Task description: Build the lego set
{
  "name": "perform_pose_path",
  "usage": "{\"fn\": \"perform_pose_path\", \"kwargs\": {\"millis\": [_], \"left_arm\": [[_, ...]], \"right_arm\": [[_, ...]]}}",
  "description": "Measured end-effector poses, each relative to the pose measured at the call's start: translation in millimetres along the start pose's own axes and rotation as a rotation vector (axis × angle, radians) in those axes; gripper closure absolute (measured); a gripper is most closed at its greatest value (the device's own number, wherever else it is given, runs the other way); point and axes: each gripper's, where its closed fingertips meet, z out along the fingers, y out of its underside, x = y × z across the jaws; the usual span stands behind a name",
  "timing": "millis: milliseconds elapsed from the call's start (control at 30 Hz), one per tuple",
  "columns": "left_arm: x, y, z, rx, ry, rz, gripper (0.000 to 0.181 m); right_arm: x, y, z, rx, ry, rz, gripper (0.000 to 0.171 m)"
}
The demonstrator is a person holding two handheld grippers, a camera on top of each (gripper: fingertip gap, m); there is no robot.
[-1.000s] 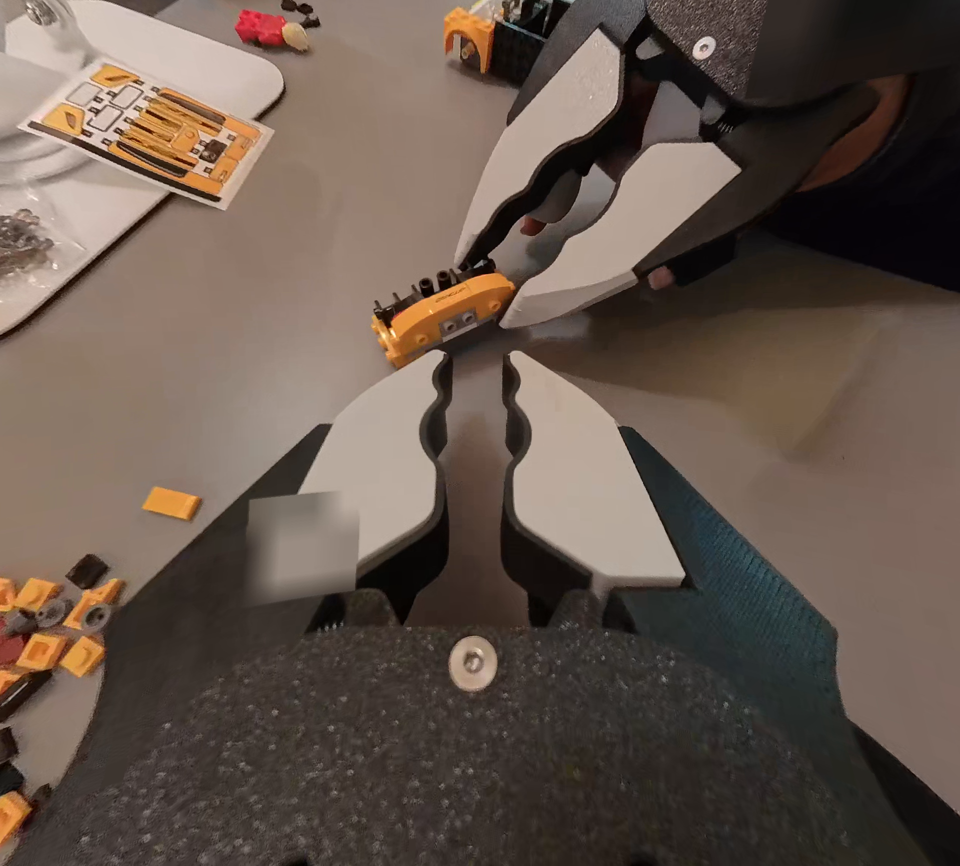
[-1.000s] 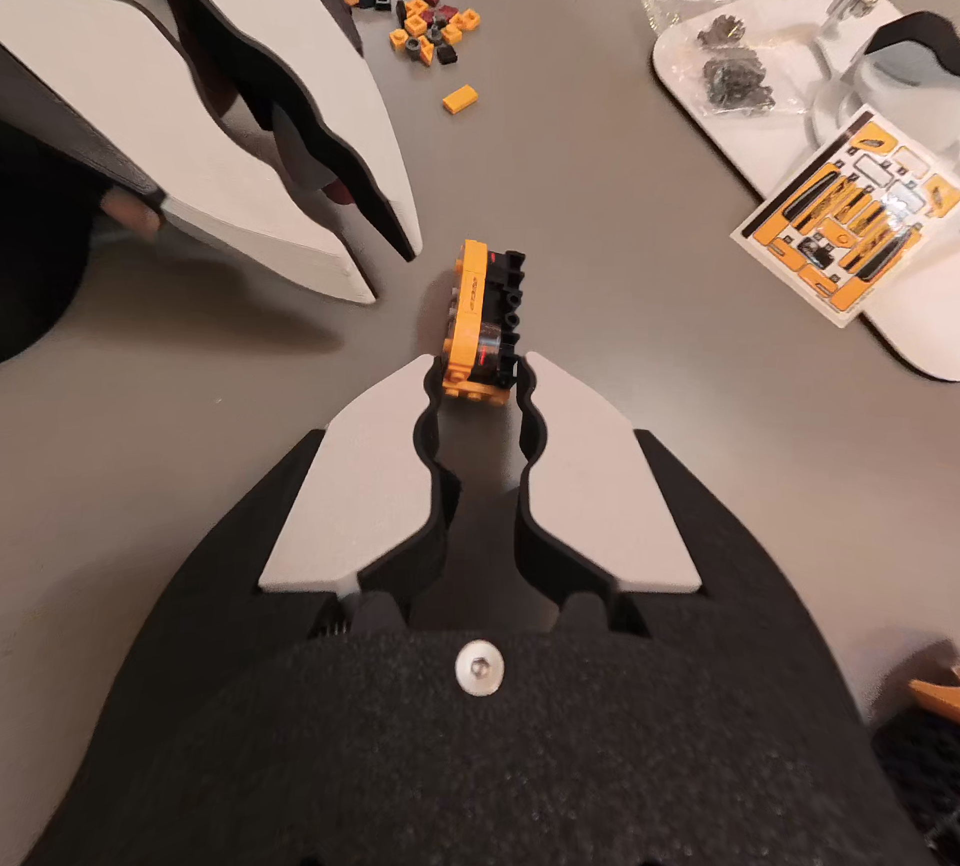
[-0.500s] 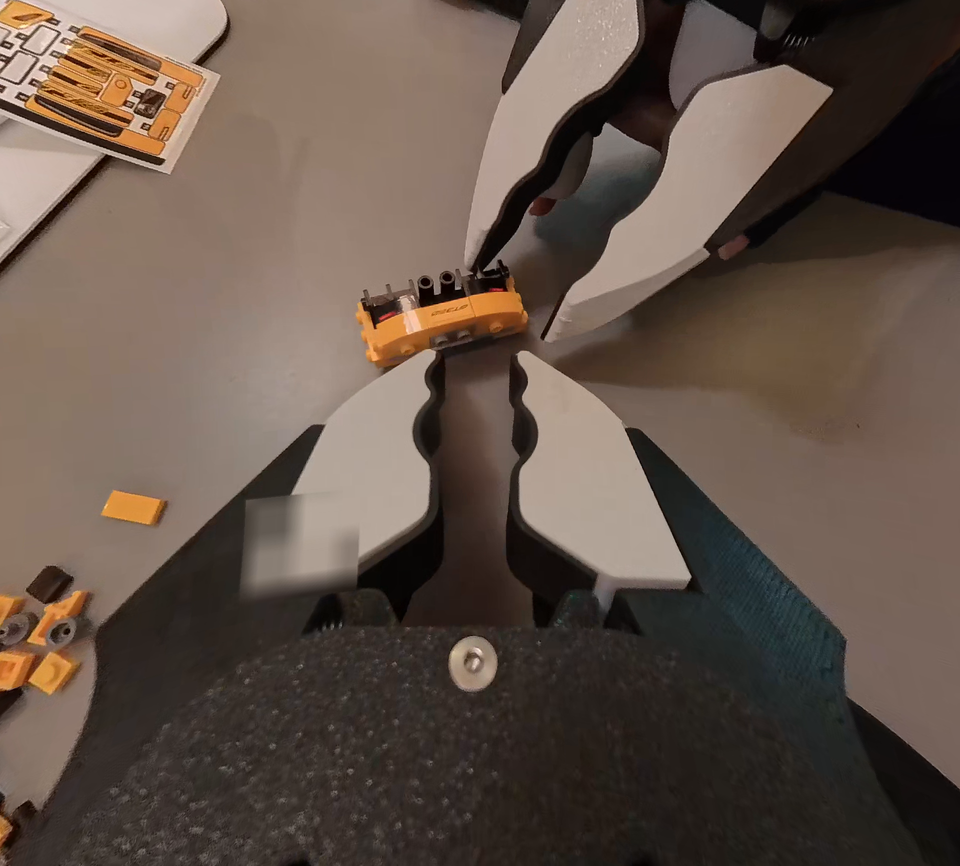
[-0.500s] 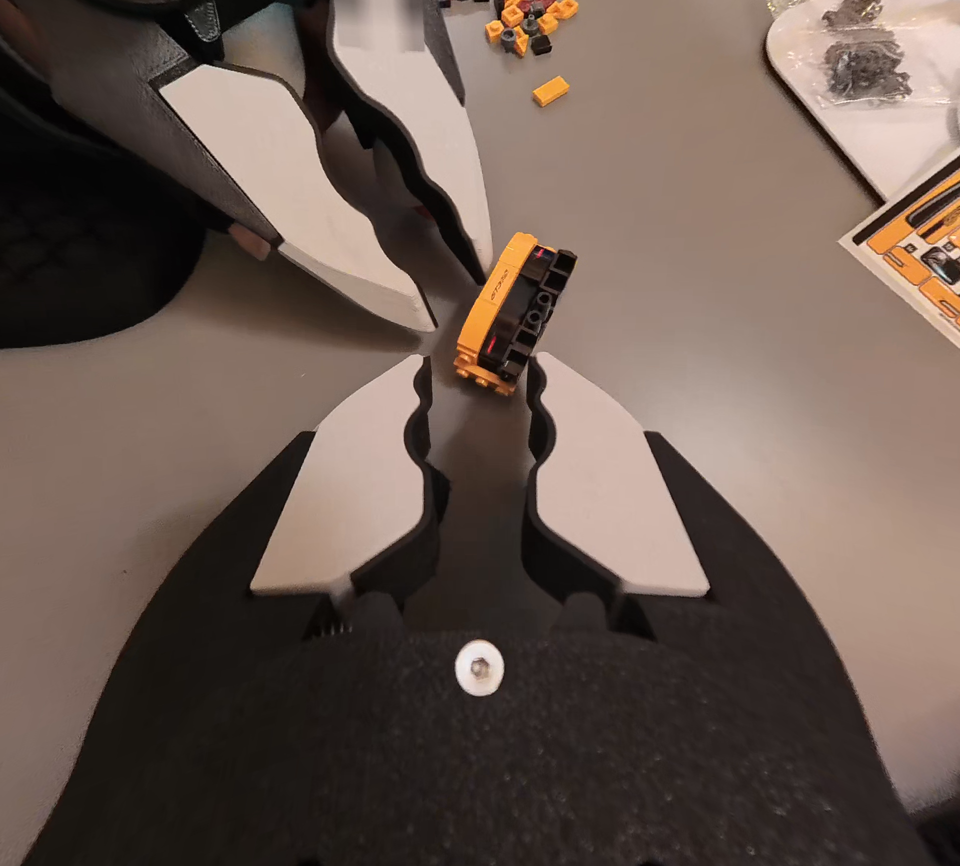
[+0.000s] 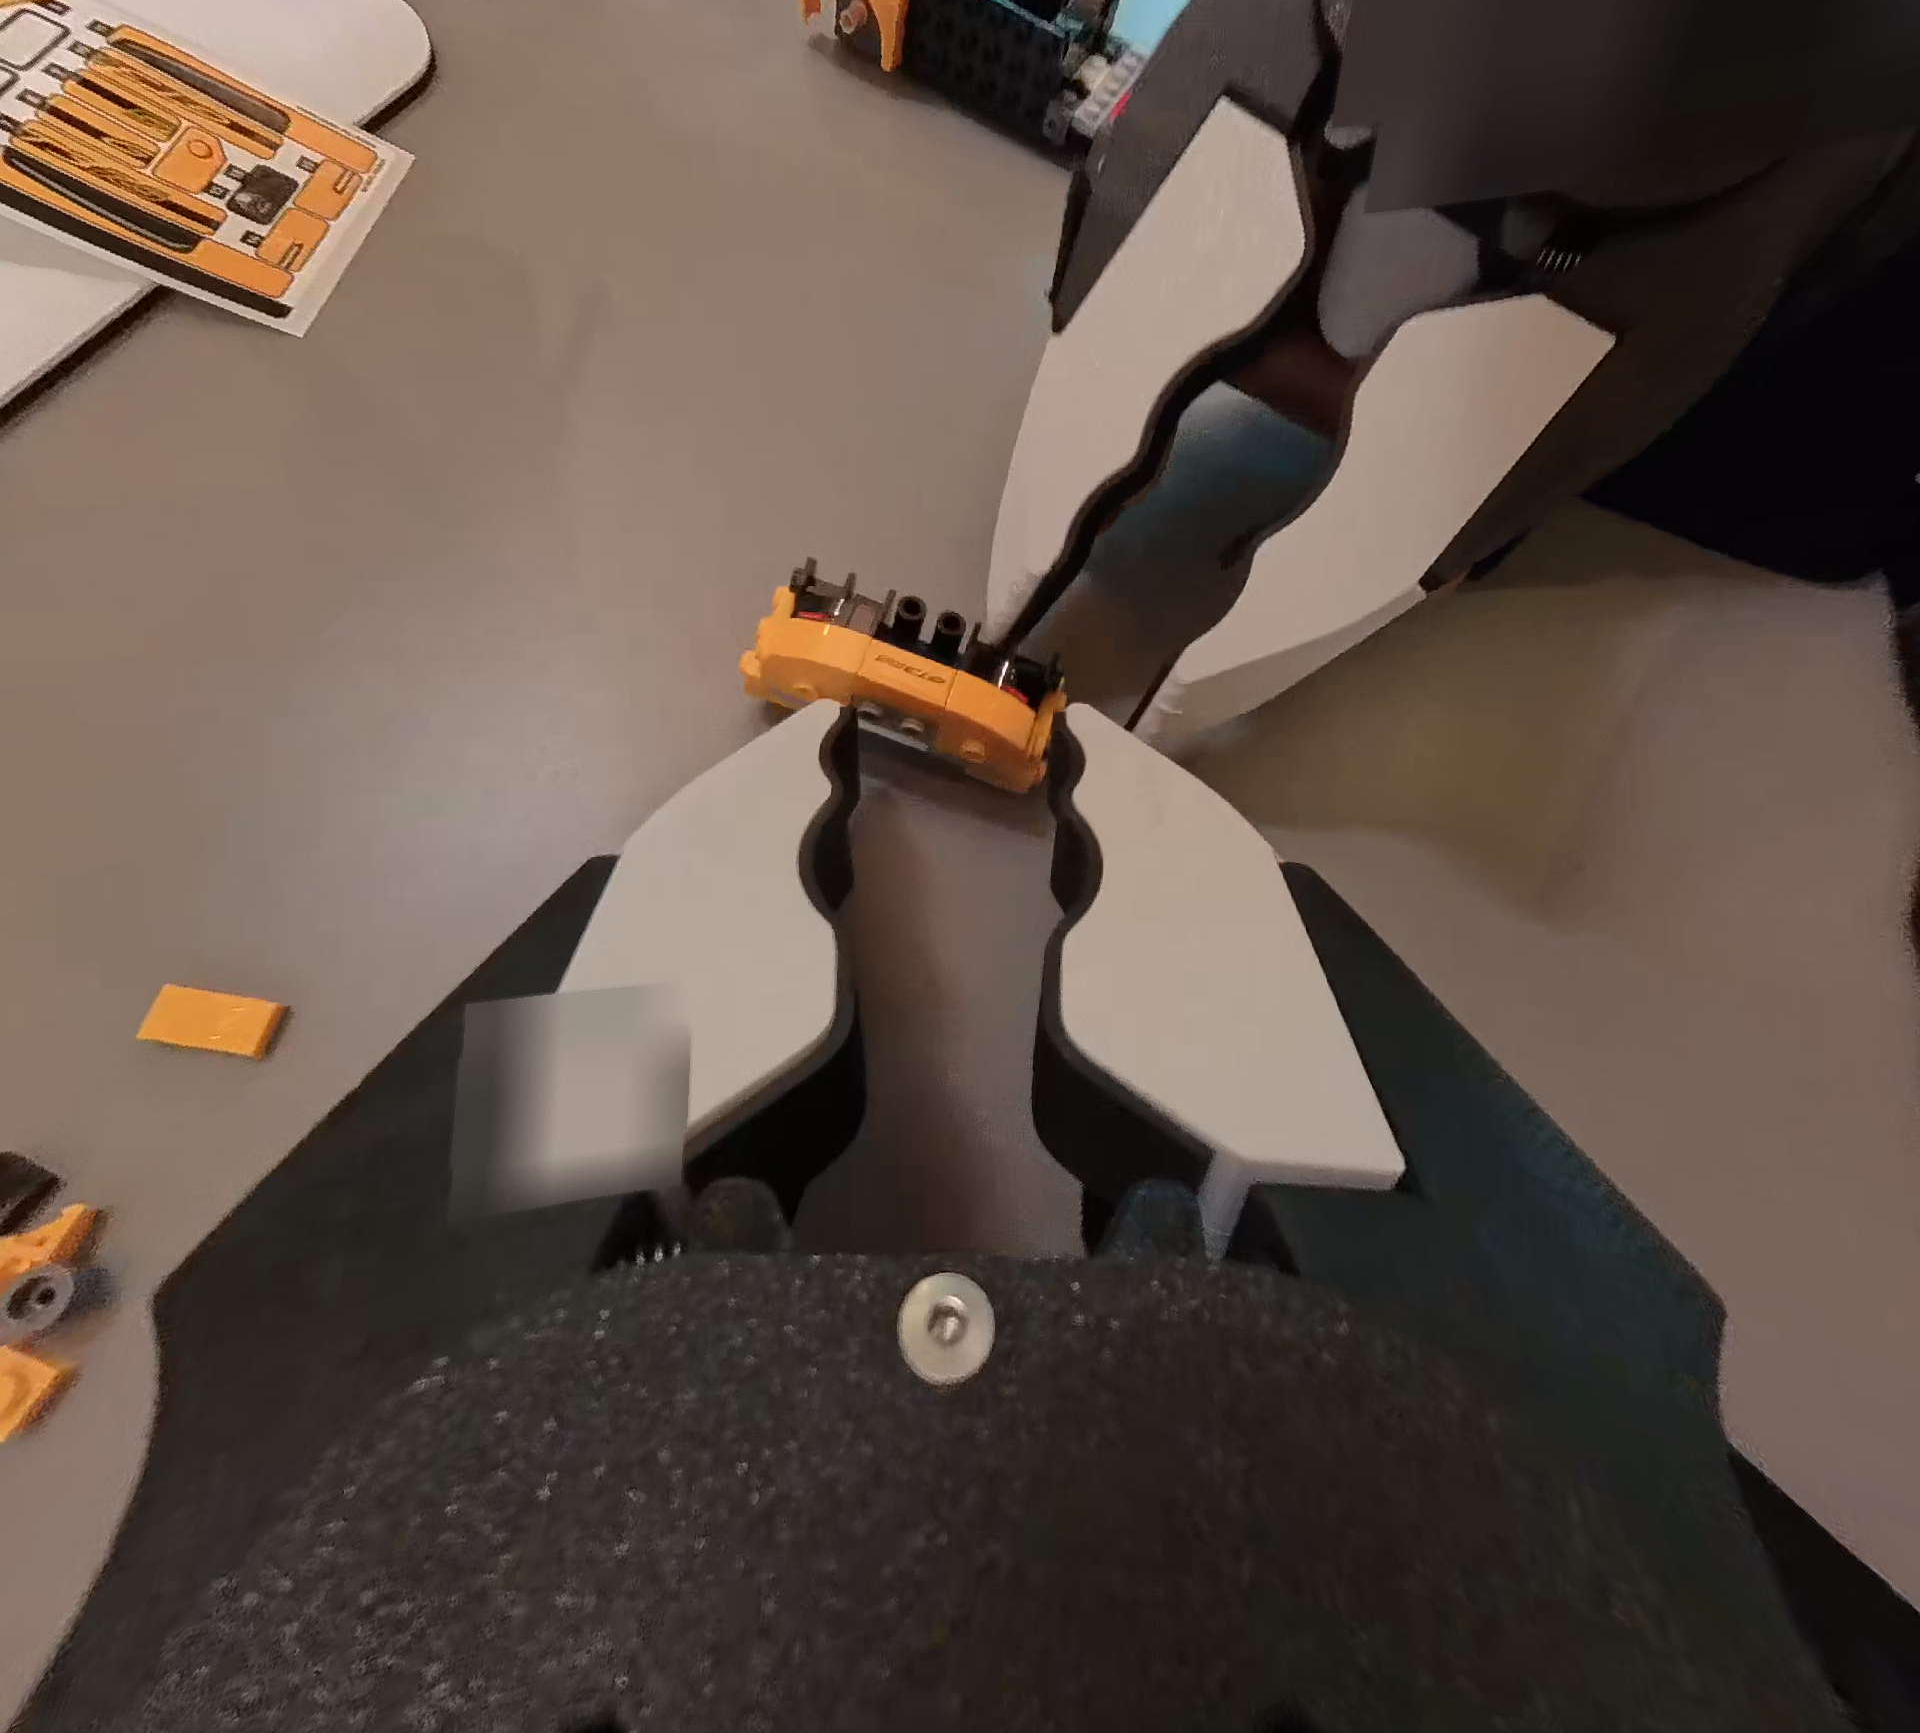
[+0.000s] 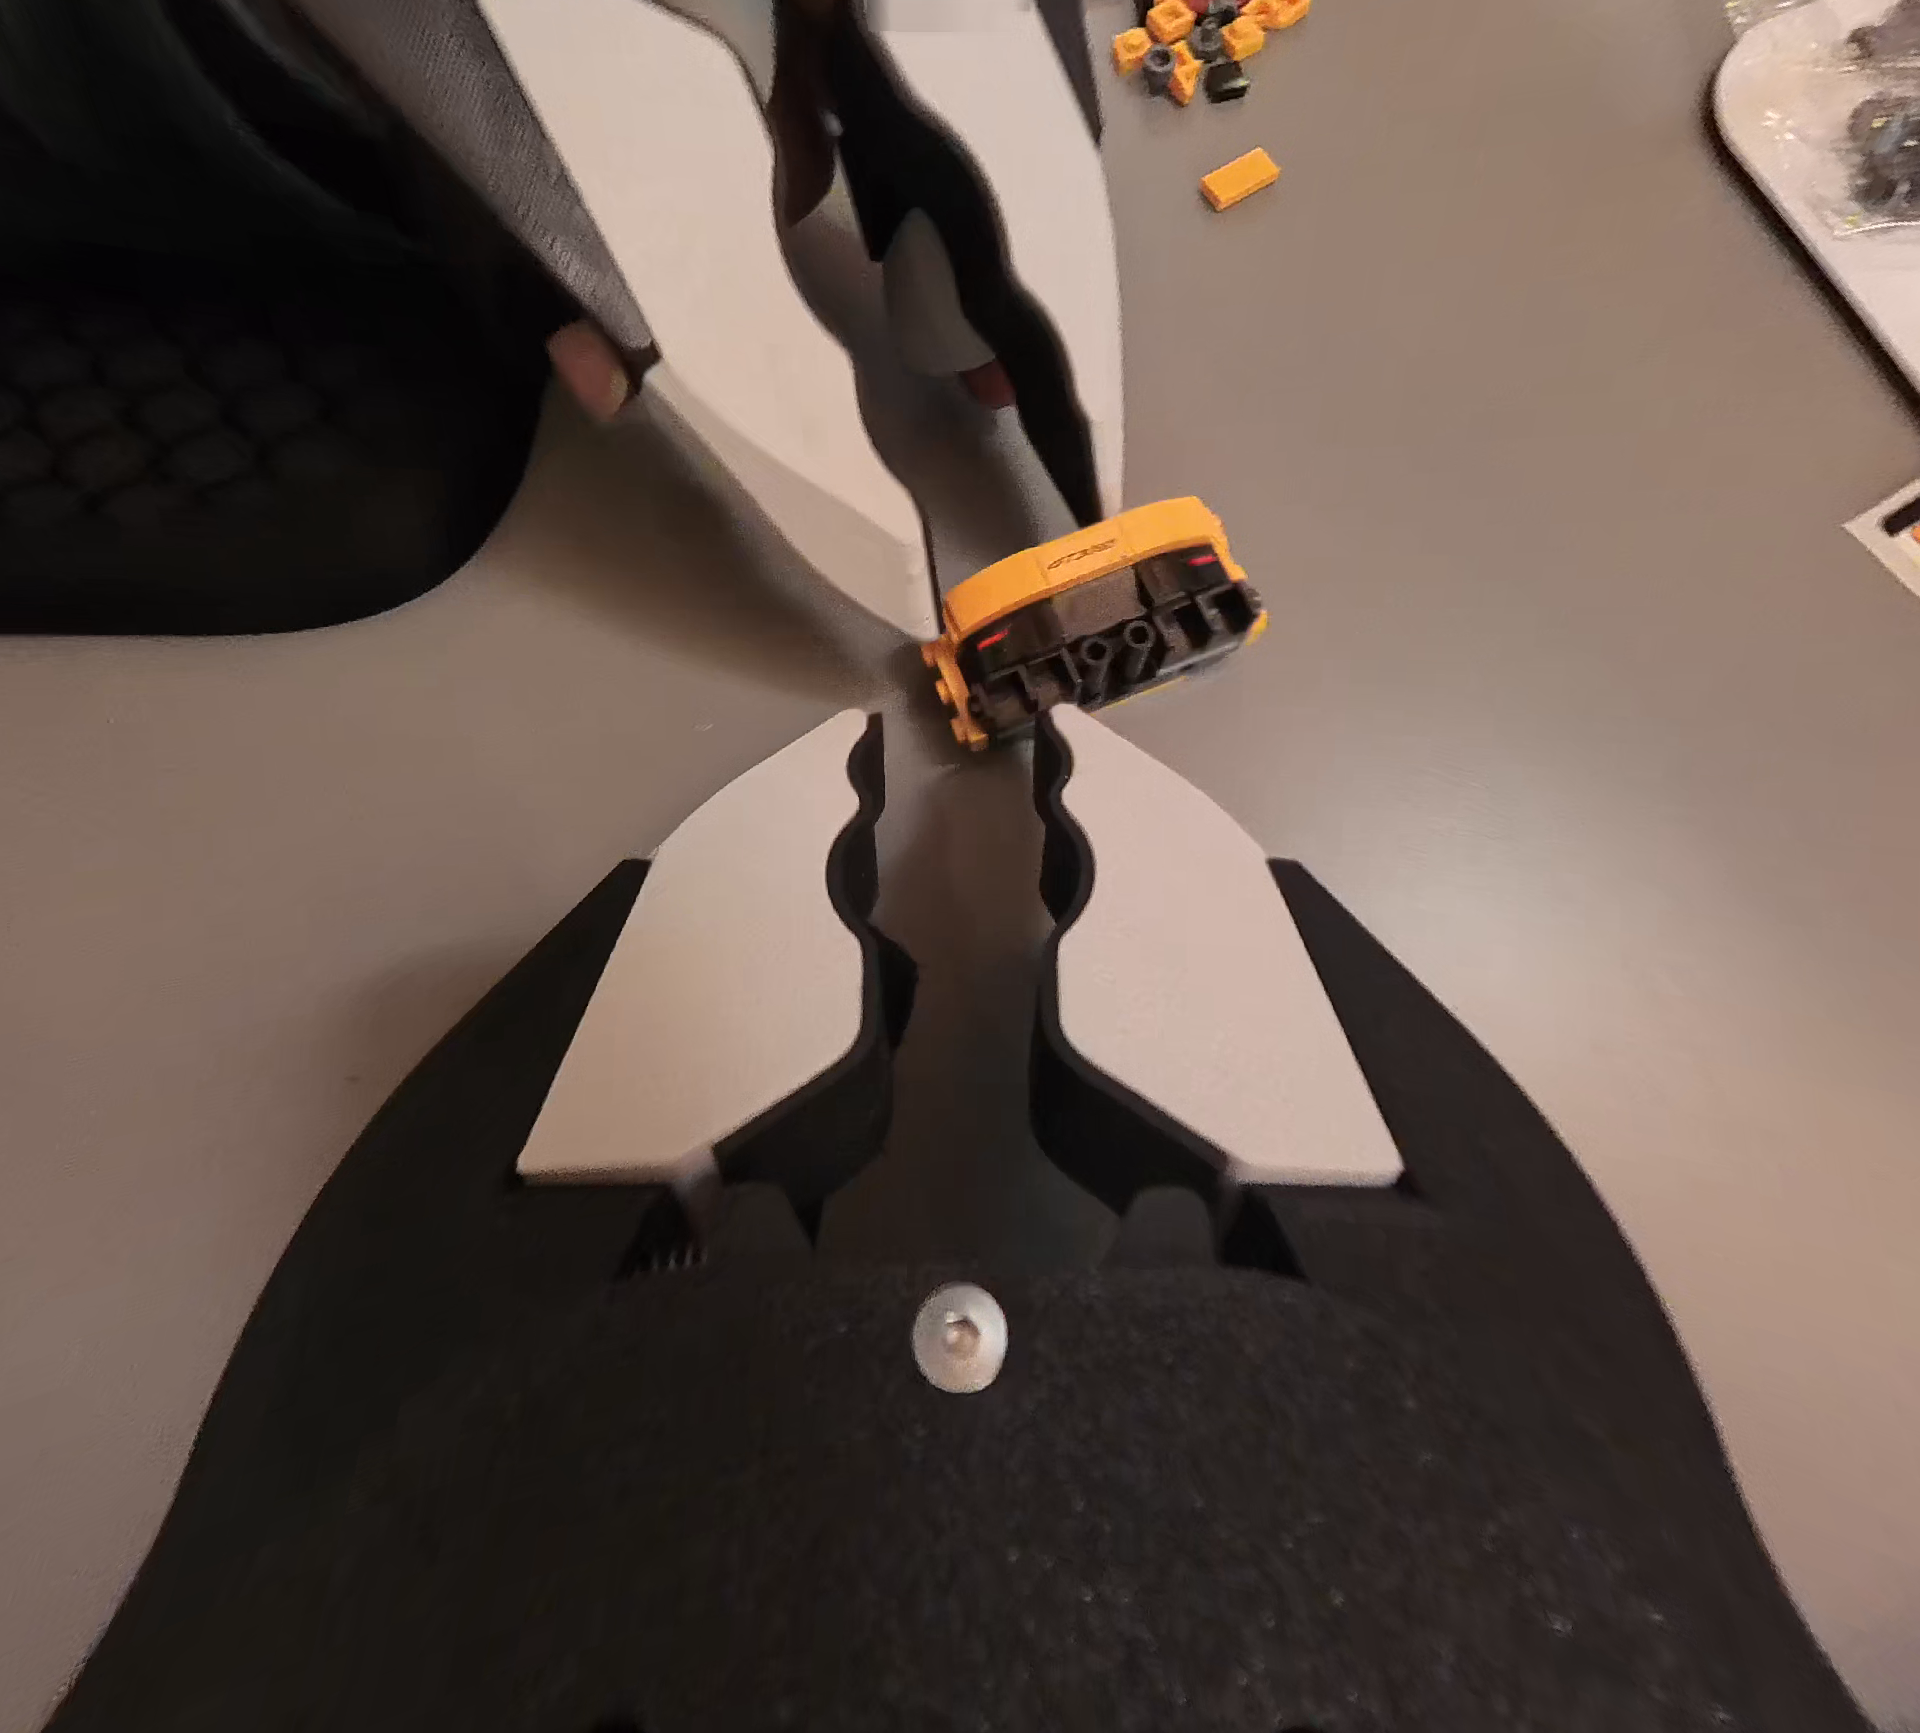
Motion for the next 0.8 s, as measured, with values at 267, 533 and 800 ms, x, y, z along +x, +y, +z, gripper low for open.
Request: {"fn": "perform_pose_path", "kwargs": {"millis": [267,533,800], "left_arm": [[2,1,0,-0.003,0.018,-0.024,0.146],[-1,11,3,-0.093,-0.064,-0.024,0.130],[-5,12,4,-0.129,-0.173,0.148,0.163]], "right_arm": [[-10,-3,-2,0.022,-0.057,-0.024,0.144],[15,-11,-17,0.099,0.030,0.037,0.144],[22,-12,-17,0.104,0.063,0.054,0.144]]}}
